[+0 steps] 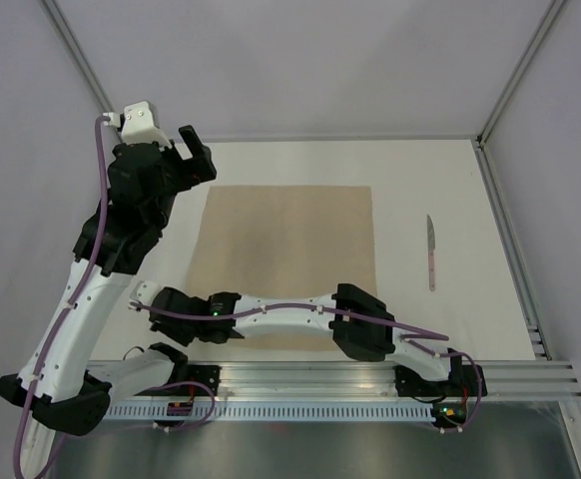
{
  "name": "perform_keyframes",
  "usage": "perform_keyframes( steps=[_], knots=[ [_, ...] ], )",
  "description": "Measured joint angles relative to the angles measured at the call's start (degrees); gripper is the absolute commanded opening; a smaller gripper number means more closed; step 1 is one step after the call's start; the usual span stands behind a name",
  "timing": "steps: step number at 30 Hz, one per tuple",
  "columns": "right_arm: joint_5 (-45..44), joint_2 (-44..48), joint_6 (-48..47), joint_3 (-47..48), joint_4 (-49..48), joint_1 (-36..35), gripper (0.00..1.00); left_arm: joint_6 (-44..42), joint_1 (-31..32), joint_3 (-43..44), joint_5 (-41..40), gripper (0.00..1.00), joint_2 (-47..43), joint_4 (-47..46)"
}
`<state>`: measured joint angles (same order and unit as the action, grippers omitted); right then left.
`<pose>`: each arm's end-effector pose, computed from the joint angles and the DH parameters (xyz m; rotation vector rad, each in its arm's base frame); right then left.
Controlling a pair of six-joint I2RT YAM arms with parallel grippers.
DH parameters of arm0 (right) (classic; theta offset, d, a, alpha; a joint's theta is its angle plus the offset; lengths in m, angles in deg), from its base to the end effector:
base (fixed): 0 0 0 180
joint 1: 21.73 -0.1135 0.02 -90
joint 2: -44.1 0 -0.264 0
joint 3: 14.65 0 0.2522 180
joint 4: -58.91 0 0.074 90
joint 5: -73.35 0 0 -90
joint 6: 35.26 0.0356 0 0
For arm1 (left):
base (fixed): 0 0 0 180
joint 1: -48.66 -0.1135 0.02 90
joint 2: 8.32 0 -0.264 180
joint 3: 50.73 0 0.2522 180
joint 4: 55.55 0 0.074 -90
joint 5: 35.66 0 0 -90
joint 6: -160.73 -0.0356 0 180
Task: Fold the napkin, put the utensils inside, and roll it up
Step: Fold the napkin at the center of the board.
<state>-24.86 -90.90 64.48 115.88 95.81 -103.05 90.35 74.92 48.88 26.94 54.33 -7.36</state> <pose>0.0865 0.5331 0.2083 -1.3250 1.9694 0.6457 0.1900 -0.0755 0.4791 -0.2431 1.7304 -0.1636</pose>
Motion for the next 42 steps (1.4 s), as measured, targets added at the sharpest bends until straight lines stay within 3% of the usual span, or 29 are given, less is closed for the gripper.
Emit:
perform_keyframes(
  steps=[7, 12, 27, 42],
  knots=[
    [1.7, 0.0, -0.3, 0.7, 0.7, -0.9, 0.00, 0.0, 0.0, 0.0, -0.9, 1.00, -1.2, 0.0],
    [2.9, 0.6, -2.1, -2.5, 0.6, 2.3, 0.00, 0.0, 0.0, 0.0, -1.0, 1.00, -1.5, -0.3],
    [3.7, 13.0, -10.4, -9.3, 0.3, 24.1, 0.00, 0.0, 0.0, 0.0, -1.7, 1.00, 0.3, -5.0],
    [3.5, 15.3, -14.6, -12.3, -0.3, 38.1, 0.00, 0.0, -0.6, -2.4, -2.7, 1.00, 3.6, -11.0]
  ],
)
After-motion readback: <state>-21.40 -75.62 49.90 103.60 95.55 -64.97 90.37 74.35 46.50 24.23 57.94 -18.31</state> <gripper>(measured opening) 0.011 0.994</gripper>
